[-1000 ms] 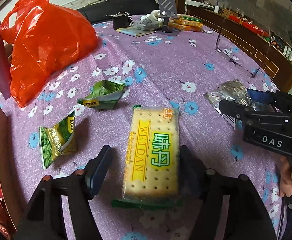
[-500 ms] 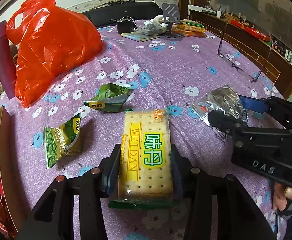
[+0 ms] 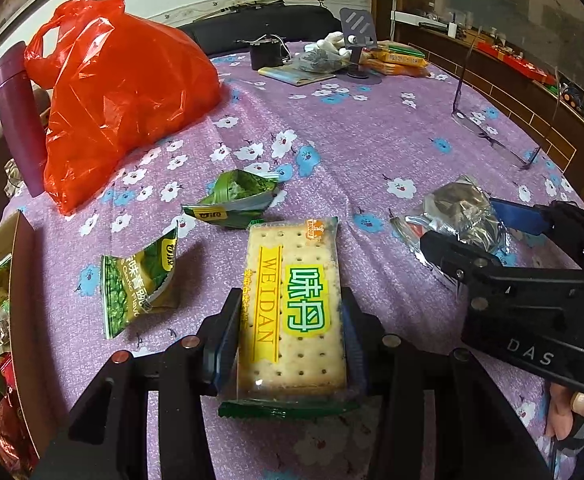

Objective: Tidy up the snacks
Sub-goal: 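Lift the held foil packet and WEIDAN pack off the table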

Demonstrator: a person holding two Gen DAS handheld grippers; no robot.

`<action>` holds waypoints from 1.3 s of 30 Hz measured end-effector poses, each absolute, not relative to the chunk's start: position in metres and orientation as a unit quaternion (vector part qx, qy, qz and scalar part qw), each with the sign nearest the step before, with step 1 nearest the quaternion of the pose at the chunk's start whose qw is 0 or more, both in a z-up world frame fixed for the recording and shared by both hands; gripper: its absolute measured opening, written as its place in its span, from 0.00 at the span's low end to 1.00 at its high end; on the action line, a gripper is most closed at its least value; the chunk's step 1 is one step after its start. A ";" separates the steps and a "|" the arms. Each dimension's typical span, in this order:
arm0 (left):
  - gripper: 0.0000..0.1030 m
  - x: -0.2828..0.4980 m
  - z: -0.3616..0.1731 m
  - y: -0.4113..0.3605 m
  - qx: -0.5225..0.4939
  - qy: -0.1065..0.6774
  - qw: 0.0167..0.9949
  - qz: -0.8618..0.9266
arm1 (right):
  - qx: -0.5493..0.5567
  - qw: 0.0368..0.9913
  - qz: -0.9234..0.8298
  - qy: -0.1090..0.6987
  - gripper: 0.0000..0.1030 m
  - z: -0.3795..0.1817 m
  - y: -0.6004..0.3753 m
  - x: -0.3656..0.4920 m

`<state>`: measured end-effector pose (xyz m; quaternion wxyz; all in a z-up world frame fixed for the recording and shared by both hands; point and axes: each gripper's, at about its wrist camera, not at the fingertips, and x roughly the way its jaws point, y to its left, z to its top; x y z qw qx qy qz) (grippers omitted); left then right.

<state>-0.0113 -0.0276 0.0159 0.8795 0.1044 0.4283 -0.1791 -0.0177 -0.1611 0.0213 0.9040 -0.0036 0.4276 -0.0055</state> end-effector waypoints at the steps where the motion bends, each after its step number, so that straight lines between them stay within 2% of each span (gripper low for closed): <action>1: 0.45 -0.011 0.016 -0.027 0.105 0.428 0.880 -0.179 | -0.003 0.904 -0.006 0.428 0.74 0.021 -0.161 -0.018; 8: 0.46 -0.011 0.016 -0.027 0.104 0.428 0.880 -0.177 | -0.009 0.901 -0.007 0.434 0.77 0.020 -0.160 -0.017; 12: 0.60 -0.009 0.016 -0.023 0.097 0.432 0.882 -0.162 | -0.004 0.894 -0.007 0.448 0.82 0.016 -0.161 -0.014; 16: 0.69 -0.005 0.014 -0.016 0.078 0.443 0.880 -0.156 | -0.009 0.892 -0.020 0.452 0.86 0.014 -0.161 -0.014; 17: 0.71 -0.004 0.013 -0.014 0.075 0.445 0.879 -0.154 | -0.005 0.890 -0.023 0.455 0.90 0.013 -0.163 -0.014; 22: 0.93 -0.002 0.010 -0.007 0.067 0.457 0.879 -0.123 | -0.008 0.888 -0.047 0.457 0.98 0.012 -0.168 -0.015; 25: 1.00 -0.003 0.008 -0.003 0.055 0.458 0.880 -0.115 | 0.008 0.887 -0.040 0.460 0.99 0.011 -0.173 -0.014; 39: 1.00 -0.005 0.007 -0.001 0.050 0.449 0.885 -0.113 | 0.006 0.887 -0.042 0.460 0.99 0.010 -0.172 -0.014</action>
